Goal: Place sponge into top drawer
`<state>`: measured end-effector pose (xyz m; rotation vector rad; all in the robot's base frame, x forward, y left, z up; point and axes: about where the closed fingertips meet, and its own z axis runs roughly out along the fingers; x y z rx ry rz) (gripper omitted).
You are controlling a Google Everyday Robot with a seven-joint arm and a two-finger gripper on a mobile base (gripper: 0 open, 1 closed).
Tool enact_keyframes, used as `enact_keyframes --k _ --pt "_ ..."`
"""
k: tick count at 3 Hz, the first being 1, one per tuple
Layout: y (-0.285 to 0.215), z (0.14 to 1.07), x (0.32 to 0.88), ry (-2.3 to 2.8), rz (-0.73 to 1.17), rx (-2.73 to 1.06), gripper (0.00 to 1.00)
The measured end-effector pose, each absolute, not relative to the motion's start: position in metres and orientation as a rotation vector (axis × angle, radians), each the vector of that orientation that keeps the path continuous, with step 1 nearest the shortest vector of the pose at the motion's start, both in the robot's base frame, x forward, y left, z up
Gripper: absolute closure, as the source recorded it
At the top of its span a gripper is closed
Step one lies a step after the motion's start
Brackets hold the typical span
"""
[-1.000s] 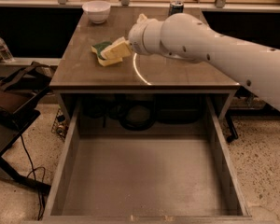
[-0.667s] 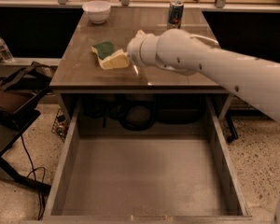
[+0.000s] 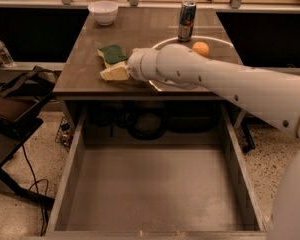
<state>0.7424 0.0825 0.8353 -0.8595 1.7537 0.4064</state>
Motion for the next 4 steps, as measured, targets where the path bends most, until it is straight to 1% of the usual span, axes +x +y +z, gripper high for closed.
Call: enact_keyframes --k 1,2,3,4 --pt "0.0889 0.8336 0.7447 1.752 0.421 -0.857 0.48" --pt "0.089 0.8336 0.7445 1.752 0.421 -0.857 0.8" --pt "0.0897 0.8336 0.7444 1.751 0.422 -0.858 1.0" --pt "0.0897 0.8336 0.7444 1.751 0.422 -0.858 1.0"
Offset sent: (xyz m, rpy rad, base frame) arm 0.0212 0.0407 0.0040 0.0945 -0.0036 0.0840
